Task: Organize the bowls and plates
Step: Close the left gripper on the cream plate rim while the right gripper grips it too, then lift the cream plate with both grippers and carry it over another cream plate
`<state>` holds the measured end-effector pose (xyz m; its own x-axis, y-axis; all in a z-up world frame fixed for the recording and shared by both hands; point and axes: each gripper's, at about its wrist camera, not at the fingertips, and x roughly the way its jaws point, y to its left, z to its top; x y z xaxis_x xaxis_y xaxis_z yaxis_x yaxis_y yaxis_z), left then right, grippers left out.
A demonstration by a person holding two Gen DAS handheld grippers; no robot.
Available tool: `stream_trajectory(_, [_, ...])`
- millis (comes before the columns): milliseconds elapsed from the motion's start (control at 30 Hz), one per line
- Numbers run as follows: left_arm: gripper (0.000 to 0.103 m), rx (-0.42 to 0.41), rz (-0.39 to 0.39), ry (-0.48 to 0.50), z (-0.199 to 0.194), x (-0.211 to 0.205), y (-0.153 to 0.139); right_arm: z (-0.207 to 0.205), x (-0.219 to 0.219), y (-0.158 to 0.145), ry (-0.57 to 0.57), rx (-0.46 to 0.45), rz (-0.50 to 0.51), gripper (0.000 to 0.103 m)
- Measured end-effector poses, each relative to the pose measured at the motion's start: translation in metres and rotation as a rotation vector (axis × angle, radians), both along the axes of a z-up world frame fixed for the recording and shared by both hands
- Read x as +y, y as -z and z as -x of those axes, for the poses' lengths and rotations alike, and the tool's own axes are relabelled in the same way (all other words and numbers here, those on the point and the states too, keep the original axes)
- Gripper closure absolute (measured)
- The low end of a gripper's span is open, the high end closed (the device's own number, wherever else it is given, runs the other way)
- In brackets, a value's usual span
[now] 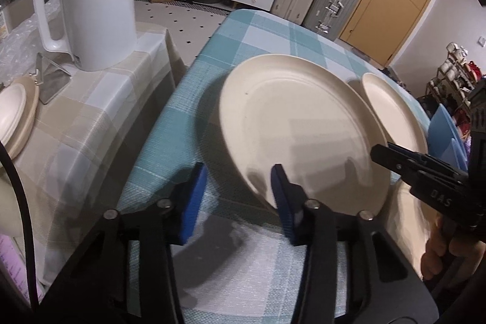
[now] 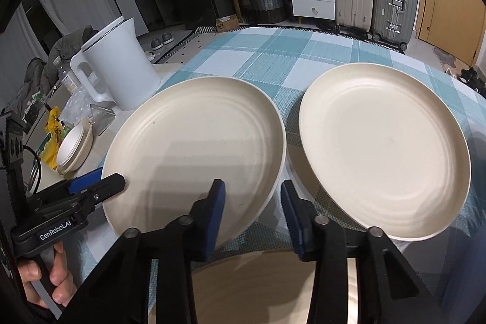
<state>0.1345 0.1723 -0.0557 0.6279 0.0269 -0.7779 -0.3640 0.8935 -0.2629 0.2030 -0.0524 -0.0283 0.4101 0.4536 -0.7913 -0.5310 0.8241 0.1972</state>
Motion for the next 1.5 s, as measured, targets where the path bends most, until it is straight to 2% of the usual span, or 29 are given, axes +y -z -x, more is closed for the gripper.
stream_trajectory(133, [0.079, -0.015, 0.003, 0.029, 0.0, -0.004, -0.002, 0.0, -0.001, 0.0, 0.011, -0.01, 0.007, 0.074])
stream_trajectory(300, [0.08, -0.017, -0.012, 0.03, 0.0, -0.006, -0.003, 0.0, -0.002, 0.0, 0.02, -0.016, 0.017, 0.081])
stream_trajectory(700, [0.08, -0.036, -0.046, 0.027, 0.006, -0.009, -0.011, 0.005, 0.0, -0.004, 0.017, -0.051, 0.027, 0.081])
stream_trajectory(1500, [0.08, -0.094, -0.085, 0.064, 0.028, -0.031, -0.053, 0.029, -0.018, -0.045, 0.04, -0.119, -0.007, 0.081])
